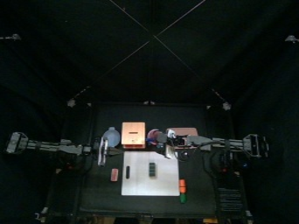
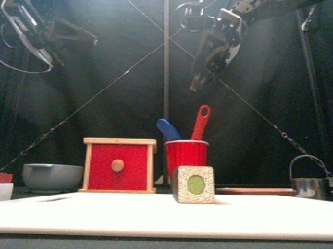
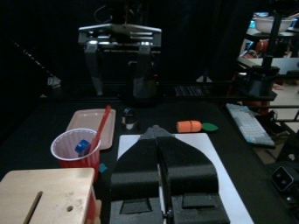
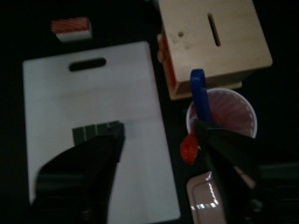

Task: Cut the sushi into 4 pieces with the knife
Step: Pick up the knife at its handle with right hand

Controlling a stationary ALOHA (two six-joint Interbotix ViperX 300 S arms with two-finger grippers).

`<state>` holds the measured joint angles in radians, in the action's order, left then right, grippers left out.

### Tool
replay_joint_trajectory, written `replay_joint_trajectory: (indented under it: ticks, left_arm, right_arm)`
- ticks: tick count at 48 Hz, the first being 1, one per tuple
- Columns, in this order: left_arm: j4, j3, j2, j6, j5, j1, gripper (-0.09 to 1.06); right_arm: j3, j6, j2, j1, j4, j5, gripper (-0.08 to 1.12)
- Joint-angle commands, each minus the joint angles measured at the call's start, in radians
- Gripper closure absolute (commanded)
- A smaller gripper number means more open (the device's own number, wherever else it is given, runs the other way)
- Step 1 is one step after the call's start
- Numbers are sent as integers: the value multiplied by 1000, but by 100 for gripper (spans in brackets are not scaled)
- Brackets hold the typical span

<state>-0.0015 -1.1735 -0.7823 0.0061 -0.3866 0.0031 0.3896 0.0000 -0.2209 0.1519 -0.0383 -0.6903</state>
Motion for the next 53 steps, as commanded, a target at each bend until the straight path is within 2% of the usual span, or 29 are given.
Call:
replay_joint_trajectory:
  ticks: [1, 16, 31, 39, 53]
  left_arm:
    - [0, 15, 2, 0, -9, 3, 95]
    - [-2, 11, 2, -2, -9, 3, 95]
    - [-2, 0, 2, -2, -8, 3, 95]
    - [-2, -2, 2, -2, -9, 3, 95]
    - [-2, -3, 2, 0, -9, 11, 95]
  right_arm:
    - [-84, 0, 48, -2, -61, -109, 3]
    - [-193, -15, 219, 0, -176, -281, 4]
    - [-202, -43, 258, 3, -193, -319, 9]
    - [-206, -54, 268, 8, -195, -321, 26]
    - [-244, -55, 273, 21, -196, -365, 72]
